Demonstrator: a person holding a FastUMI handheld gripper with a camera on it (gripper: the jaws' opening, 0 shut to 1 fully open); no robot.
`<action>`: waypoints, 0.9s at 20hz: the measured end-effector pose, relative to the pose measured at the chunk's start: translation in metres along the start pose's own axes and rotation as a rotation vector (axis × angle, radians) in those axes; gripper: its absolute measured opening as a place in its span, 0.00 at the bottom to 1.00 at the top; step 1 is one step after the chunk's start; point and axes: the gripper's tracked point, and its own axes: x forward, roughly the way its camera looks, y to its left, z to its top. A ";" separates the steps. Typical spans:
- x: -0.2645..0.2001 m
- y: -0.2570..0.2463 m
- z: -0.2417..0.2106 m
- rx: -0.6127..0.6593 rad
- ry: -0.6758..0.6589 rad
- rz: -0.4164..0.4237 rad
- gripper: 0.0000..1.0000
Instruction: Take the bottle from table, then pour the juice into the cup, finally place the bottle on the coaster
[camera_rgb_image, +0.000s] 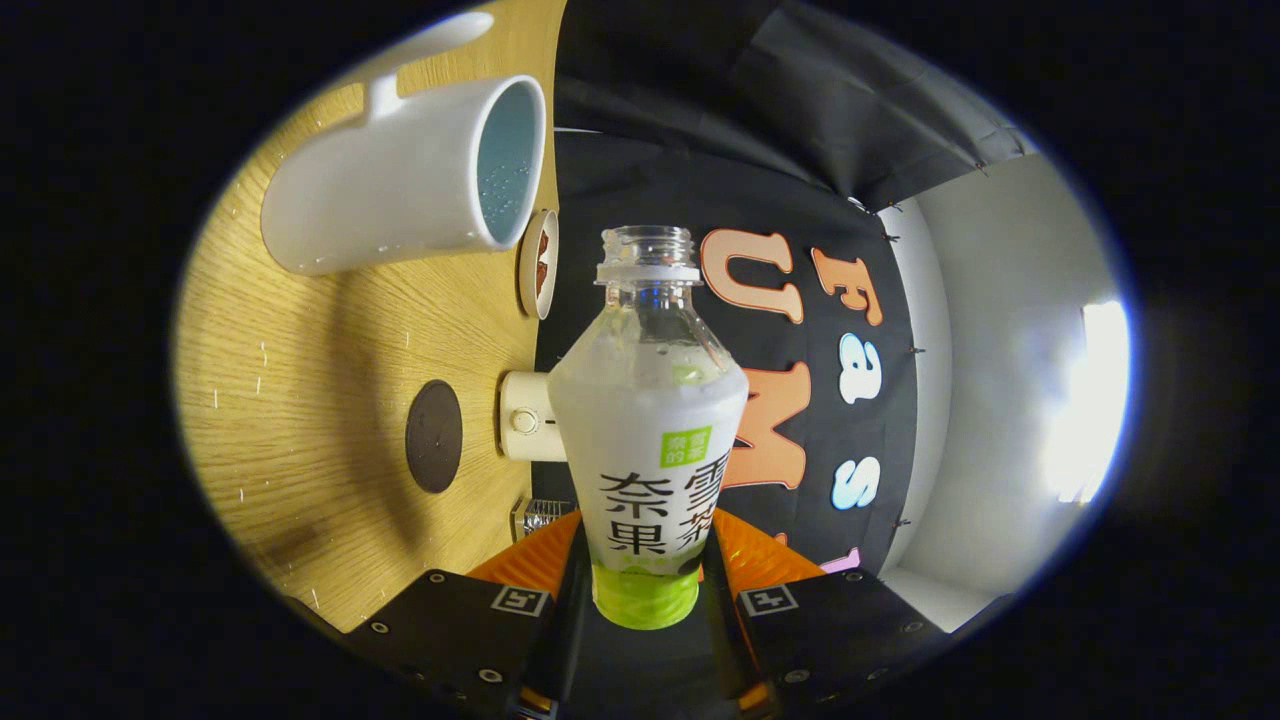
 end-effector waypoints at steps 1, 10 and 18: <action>0.001 -0.002 0.001 -0.011 -0.006 -0.001 0.55; 0.001 -0.006 0.003 -0.071 -0.027 0.014 0.55; 0.007 -0.011 -0.002 -0.110 -0.033 0.029 0.55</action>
